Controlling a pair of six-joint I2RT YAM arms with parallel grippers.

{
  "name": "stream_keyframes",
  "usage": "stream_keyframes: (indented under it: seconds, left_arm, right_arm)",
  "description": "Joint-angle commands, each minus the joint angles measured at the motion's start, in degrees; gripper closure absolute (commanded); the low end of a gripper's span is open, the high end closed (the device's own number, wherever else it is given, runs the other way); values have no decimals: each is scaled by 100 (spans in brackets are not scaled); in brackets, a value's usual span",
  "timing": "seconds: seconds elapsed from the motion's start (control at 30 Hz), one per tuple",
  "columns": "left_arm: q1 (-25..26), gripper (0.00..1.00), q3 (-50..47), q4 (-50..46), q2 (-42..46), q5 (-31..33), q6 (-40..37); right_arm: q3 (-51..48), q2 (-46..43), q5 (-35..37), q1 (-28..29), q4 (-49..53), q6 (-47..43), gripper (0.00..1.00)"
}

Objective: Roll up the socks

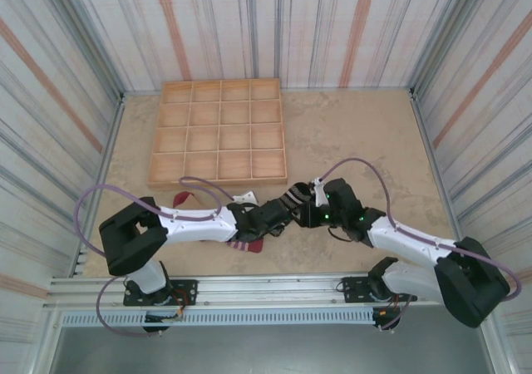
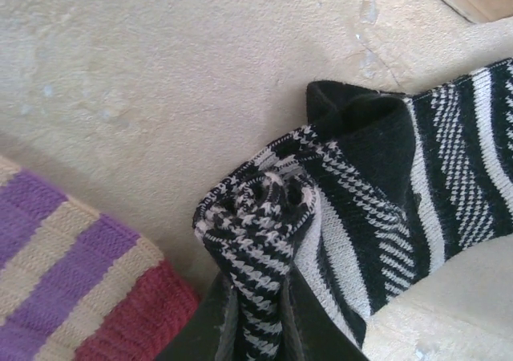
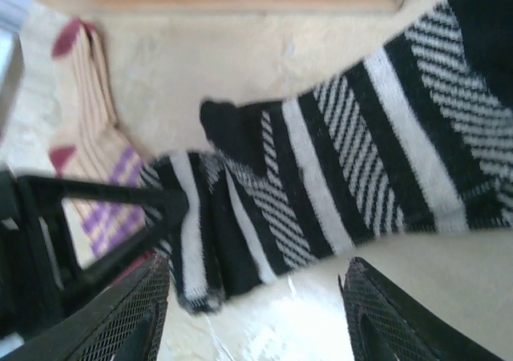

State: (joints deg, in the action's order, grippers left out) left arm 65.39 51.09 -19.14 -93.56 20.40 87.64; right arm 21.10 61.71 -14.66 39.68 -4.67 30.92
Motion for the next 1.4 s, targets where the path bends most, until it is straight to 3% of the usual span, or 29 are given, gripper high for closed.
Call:
stream_keyframes:
  seconds: [0.0,0.13,0.27,0.57,0.97,1.37]
  left_arm:
    - [-31,100,200,-553,127,-92,149]
    - [-126,100,393,-651,69,-379,130]
    - [-235,100,617,-698,-70,-725,76]
    - [-454,100,1096,-1089,-384,-1236,-194]
    - [-527,100,1119,-913,-530,-1621,-311]
    - [-659,100,976,-820,-384,-1906,-344]
  right_arm:
    - [-407,-464,1294,620,45,-395,40]
    - [-832,-1415,2427,1628,21,-717,45]
    - [-1016,-1847,3319,2402,-128,-1126,42]
    - [-672,-682,4517,3466,-802,-2081,43]
    - [-374,447,4599,3637,-1570,-2997,46]
    - [-260,1364,4609,3616,-2013,-2991,52]
